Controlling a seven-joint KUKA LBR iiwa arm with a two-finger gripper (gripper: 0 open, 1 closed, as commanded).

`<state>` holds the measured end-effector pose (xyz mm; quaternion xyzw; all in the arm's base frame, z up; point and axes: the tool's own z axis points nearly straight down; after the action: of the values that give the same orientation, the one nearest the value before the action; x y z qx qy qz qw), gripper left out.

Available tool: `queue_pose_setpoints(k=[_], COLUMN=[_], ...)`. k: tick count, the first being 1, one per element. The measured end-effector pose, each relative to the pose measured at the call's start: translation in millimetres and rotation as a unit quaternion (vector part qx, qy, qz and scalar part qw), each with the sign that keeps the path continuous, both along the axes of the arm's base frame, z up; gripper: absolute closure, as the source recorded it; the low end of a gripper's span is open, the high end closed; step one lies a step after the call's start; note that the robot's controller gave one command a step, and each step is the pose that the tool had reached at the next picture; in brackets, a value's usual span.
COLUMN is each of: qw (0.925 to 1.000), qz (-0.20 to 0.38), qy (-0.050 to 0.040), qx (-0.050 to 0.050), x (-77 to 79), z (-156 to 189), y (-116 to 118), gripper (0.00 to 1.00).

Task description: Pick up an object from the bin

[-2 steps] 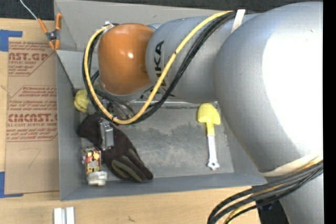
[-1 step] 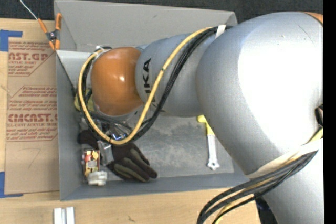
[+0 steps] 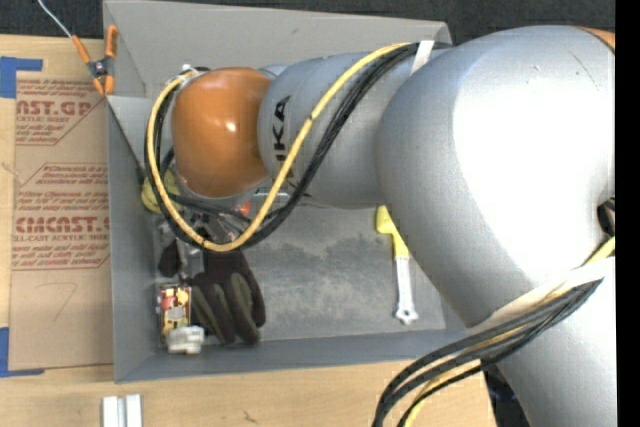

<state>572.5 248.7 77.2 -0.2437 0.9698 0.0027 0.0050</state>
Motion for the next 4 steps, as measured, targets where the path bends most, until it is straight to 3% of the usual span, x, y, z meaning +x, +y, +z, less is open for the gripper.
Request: queue_pose_setpoints(k=[4], qw=[1.0], qz=[0.0], qy=[0.0002], qx=[0.0], x=[0.0], z=[-0.1], y=[0.0], gripper=[1.0])
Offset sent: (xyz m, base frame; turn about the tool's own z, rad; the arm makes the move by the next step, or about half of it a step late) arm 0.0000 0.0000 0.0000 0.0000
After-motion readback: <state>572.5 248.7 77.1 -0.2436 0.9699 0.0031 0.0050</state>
